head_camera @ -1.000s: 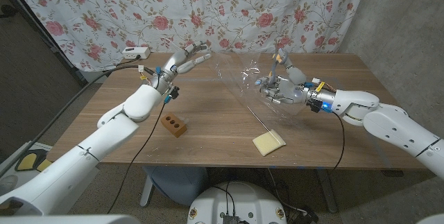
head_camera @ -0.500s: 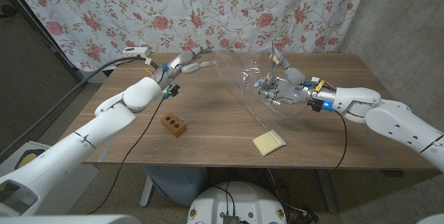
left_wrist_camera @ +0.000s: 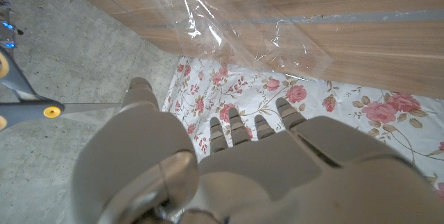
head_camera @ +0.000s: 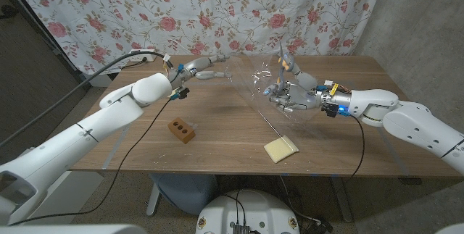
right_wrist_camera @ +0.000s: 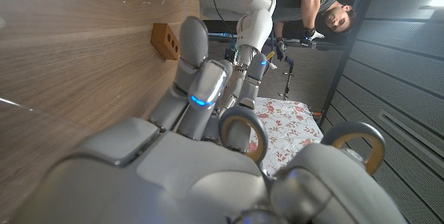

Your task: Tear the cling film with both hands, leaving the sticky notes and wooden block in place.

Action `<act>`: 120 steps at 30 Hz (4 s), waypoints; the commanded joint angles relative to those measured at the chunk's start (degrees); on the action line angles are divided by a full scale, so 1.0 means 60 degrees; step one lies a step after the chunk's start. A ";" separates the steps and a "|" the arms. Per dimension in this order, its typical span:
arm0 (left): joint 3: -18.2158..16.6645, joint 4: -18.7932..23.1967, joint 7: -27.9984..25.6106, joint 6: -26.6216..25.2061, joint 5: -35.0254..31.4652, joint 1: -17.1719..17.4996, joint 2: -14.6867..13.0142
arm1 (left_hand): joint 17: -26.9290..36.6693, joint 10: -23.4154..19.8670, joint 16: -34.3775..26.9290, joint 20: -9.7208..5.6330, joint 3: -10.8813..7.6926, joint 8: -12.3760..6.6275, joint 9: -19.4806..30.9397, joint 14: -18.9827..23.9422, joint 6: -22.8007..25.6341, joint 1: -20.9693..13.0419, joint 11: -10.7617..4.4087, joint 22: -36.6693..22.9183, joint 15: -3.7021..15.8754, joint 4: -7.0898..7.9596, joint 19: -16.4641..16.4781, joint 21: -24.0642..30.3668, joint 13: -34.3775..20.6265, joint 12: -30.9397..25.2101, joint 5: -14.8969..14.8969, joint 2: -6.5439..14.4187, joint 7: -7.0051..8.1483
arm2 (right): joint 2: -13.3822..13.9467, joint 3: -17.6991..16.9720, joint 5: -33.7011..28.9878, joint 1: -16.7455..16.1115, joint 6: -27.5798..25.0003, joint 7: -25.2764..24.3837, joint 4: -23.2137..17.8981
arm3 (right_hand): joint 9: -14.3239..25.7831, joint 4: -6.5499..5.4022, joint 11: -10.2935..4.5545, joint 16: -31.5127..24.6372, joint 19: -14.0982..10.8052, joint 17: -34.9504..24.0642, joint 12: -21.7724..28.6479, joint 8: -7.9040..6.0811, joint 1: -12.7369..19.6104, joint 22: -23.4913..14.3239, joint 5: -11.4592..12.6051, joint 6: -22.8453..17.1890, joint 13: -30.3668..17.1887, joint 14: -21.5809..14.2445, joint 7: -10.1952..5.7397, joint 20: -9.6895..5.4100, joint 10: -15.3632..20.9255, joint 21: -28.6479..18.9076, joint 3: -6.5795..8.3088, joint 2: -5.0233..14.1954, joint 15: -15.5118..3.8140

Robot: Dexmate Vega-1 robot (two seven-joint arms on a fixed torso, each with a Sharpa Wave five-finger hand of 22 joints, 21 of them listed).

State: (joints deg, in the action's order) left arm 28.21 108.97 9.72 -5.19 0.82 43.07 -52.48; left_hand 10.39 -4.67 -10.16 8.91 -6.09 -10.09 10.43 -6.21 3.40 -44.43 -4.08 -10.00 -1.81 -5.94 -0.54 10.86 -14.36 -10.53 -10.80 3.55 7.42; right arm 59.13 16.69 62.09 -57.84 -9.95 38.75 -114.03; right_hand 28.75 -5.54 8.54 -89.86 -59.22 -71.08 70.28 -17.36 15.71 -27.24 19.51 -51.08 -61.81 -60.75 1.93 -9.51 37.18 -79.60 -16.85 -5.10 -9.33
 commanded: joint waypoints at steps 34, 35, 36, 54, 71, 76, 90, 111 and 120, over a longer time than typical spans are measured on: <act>0.2521 -0.0754 0.0936 -0.1529 -0.4555 -0.2098 0.1124 | 0.0015 0.1781 -0.0033 0.0226 -0.0188 0.0030 -0.0003 -0.0774 -0.1851 -0.0161 0.0051 -0.0024 -0.0159 -0.0250 -0.0385 -0.0002 0.0213 -0.0073 0.0075 0.0028 0.0160 | 0.0249 0.0254 -0.0091 0.0157 -0.0090 0.0283 -0.0179 | 0.0362 -0.0178 -0.1573 0.0023 -0.0122 -0.0016 0.0032 0.0280 0.0788 -0.0137 0.0028 0.0204 0.0338 0.0289 0.0764 -0.0480 0.2367 0.0291 -0.0279 0.0288 -0.0364; 0.2561 -0.0809 0.0894 -0.1530 -0.4663 -0.2118 0.1168 | 0.0016 0.1839 -0.0042 0.0217 -0.0202 0.0063 -0.0003 -0.0780 -0.2018 -0.0176 0.0079 -0.0025 -0.0151 -0.0262 -0.0360 0.0012 0.0222 -0.0076 0.0070 0.0040 0.0130 | 0.0256 0.0247 -0.0085 0.0146 -0.0099 0.0249 -0.0190 | 0.0367 -0.0179 -0.1569 0.0024 -0.0118 -0.0016 0.0059 0.0283 0.0797 -0.0135 0.0027 0.0210 0.0294 0.0290 0.0761 -0.0480 0.2360 0.0297 -0.0278 0.0294 -0.0364; 0.2602 -0.0858 0.0876 -0.1548 -0.4764 -0.2138 0.1211 | 0.0017 0.1859 -0.0066 0.0199 -0.0225 0.0078 -0.0001 -0.0745 -0.2179 -0.0202 0.0079 -0.0026 -0.0115 -0.0275 -0.0321 0.0032 0.0230 -0.0097 0.0067 0.0065 0.0081 | 0.0259 0.0250 -0.0134 0.0142 -0.0058 0.0253 -0.0192 | 0.0375 -0.0181 -0.1595 0.0026 -0.0122 -0.0016 0.0086 0.0288 0.0822 -0.0146 0.0023 0.0202 0.0251 0.0293 0.0762 -0.0481 0.2337 0.0296 -0.0276 0.0308 -0.0360; 0.3266 -0.1480 0.0505 -0.1485 -0.6783 -0.2405 0.1656 | 0.0019 0.2512 -0.0033 0.0179 -0.0331 0.0025 0.0010 -0.0938 -0.2810 -0.0346 0.0170 -0.0026 -0.0077 -0.0365 -0.0368 0.0023 0.0267 -0.0013 0.0065 0.0124 -0.0025 | 0.0261 0.0314 -0.0108 0.0284 -0.0219 0.0187 -0.0259 | 0.0468 -0.0208 -0.1592 0.0040 -0.0157 -0.0010 0.0053 0.0372 0.1096 -0.0145 -0.0056 0.0167 0.0400 0.0333 0.0773 -0.0479 0.2320 0.0373 -0.0267 0.0439 -0.0373; 0.3901 -0.2433 0.0189 -0.1770 -0.8684 -0.2681 0.2394 | 0.0026 0.2767 -0.0013 0.0175 -0.0345 0.0009 0.0015 -0.1107 -0.3083 -0.0369 0.0178 -0.0028 -0.0082 -0.0382 -0.0401 0.0017 0.0277 -0.0053 0.0061 0.0098 -0.0033 | 0.0301 0.0264 -0.0050 0.0215 -0.0226 0.0107 -0.0291 | 0.0637 -0.0258 -0.1595 0.0051 -0.0203 -0.0007 0.0088 0.0451 0.1374 -0.0152 -0.0208 0.0106 0.0469 0.0331 0.0770 -0.0479 0.2300 0.0454 -0.0273 0.0588 -0.0377; 0.4006 -0.2870 0.0093 -0.1482 -0.8630 -0.2856 0.2586 | 0.0028 0.2761 -0.0018 0.0185 -0.0336 -0.0021 0.0015 -0.1136 -0.3065 -0.0357 0.0162 -0.0028 -0.0061 -0.0380 -0.0451 0.0001 0.0280 -0.0083 0.0058 0.0076 -0.0015 | 0.0276 0.0293 -0.0072 0.0248 -0.0216 0.0149 -0.0245 | 0.0683 -0.0273 -0.1592 0.0055 -0.0192 -0.0006 0.0062 0.0480 0.1442 -0.0125 -0.0260 0.0081 0.0576 0.0330 0.0775 -0.0480 0.2341 0.0507 -0.0286 0.0609 -0.0376; 0.4313 -0.3693 0.0076 -0.1058 -0.8508 -0.3305 0.2975 | 0.0033 0.2780 0.0009 0.0267 -0.0341 -0.0079 0.0016 -0.1387 -0.3032 -0.0363 0.0108 -0.0030 -0.0072 -0.0383 -0.0683 -0.0056 0.0289 -0.0153 0.0038 0.0051 0.0032 | 0.0300 0.0196 -0.0063 0.0120 -0.0110 0.0069 -0.0253 | 0.0743 -0.0298 -0.1591 0.0064 -0.0209 -0.0005 0.0109 0.0562 0.1577 -0.0159 -0.0343 0.0076 0.0557 0.0339 0.0793 -0.0480 0.2309 0.0535 -0.0288 0.0684 -0.0377; 0.4732 -0.5167 -0.0020 -0.0149 -0.7703 -0.4005 0.3521 | 0.0036 0.2482 -0.0129 0.0330 -0.0369 -0.0293 0.0009 -0.1198 -0.2369 -0.0400 -0.0007 -0.0030 0.0043 -0.0392 -0.0438 0.0080 0.0306 -0.0350 0.0002 0.0030 0.0215 | 0.0299 0.0153 0.0003 0.0111 -0.0204 -0.0072 -0.0274 | 0.0826 -0.0334 -0.1579 0.0079 -0.0211 -0.0001 0.0125 0.0671 0.1738 -0.0132 -0.0465 0.0078 0.0644 0.0349 0.0812 -0.0482 0.2276 0.0641 -0.0300 0.0753 -0.0376; 0.5023 -0.5648 0.0143 0.0017 -0.7507 -0.4253 0.3731 | 0.0038 0.2373 -0.0163 0.0322 -0.0329 -0.0290 0.0006 -0.1098 -0.2295 -0.0341 -0.0033 -0.0030 0.0064 -0.0371 -0.0411 0.0083 0.0310 -0.0401 -0.0004 -0.0034 0.0281 | 0.0314 0.0128 0.0041 0.0102 -0.0250 -0.0118 -0.0309 | 0.0837 -0.0348 -0.1574 0.0081 -0.0228 0.0000 0.0145 0.0716 0.1786 -0.0157 -0.0507 0.0064 0.0656 0.0355 0.0811 -0.0482 0.2256 0.0657 -0.0306 0.0773 -0.0376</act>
State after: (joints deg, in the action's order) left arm 56.66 78.74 9.87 -6.80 -45.98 19.34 -31.54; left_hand 10.55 9.62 -10.87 10.75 -8.22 -11.53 10.43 -9.83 -9.83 -46.37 -4.12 -10.00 -1.83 -8.07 -3.57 10.87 -12.51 -12.53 -10.60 3.98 8.40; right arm 60.97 17.60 62.10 -57.24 -10.95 38.41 -115.69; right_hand 33.61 -7.29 8.59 -89.60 -60.06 -71.10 70.91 -13.31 25.96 -28.04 16.52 -51.09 -57.85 -60.16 1.98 -10.14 37.80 -75.84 -18.56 -0.43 -8.74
